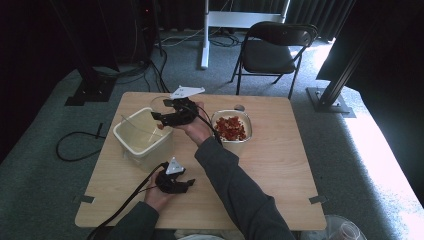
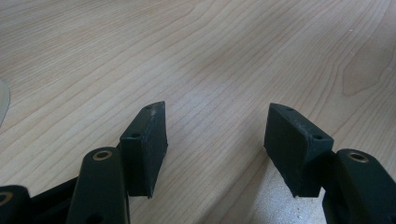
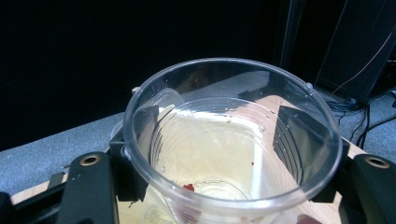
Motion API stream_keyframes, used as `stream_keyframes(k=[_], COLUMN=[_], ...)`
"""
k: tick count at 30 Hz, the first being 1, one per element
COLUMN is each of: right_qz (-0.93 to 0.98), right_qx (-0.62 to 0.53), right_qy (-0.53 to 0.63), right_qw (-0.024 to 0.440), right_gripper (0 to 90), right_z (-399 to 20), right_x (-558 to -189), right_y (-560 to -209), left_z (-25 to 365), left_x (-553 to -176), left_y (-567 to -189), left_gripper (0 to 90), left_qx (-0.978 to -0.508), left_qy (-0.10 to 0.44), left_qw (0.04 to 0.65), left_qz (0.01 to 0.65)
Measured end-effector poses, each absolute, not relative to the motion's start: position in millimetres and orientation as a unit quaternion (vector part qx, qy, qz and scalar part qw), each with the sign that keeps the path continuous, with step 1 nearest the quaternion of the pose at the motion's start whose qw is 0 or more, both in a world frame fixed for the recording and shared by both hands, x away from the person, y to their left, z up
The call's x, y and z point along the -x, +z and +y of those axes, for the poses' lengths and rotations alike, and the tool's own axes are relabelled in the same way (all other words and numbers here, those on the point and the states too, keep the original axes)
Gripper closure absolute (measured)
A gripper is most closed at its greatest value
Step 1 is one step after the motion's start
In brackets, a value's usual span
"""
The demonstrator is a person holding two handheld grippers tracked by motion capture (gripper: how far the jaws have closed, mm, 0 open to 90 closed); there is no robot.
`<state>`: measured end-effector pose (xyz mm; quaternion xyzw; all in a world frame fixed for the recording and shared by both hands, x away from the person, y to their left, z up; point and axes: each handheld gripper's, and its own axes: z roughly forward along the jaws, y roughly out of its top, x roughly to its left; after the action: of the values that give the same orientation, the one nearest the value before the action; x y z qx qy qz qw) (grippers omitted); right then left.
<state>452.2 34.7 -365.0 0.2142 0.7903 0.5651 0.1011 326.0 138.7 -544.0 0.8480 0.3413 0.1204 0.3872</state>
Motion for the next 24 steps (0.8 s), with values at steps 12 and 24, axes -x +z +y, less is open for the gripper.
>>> stream_keyframes(k=[12,24], right_qz=[0.797,0.799], right_qx=[-0.21,-0.207], right_qy=[0.558,0.556], right_qw=[0.096,0.095], right_gripper=[31.5,31.0], right_z=[58.7,65.9], right_x=[-459.7,-464.2], right_y=[-366.4,-362.6], left_z=[138.5,138.4], left_x=[-325.9,-325.5], left_y=[-544.2,-544.0], left_gripper=[40.0,40.0], left_qx=[-0.848,-0.848], left_qy=[0.12,0.12], left_qw=[0.388,0.387], left_qz=[0.342,0.341])
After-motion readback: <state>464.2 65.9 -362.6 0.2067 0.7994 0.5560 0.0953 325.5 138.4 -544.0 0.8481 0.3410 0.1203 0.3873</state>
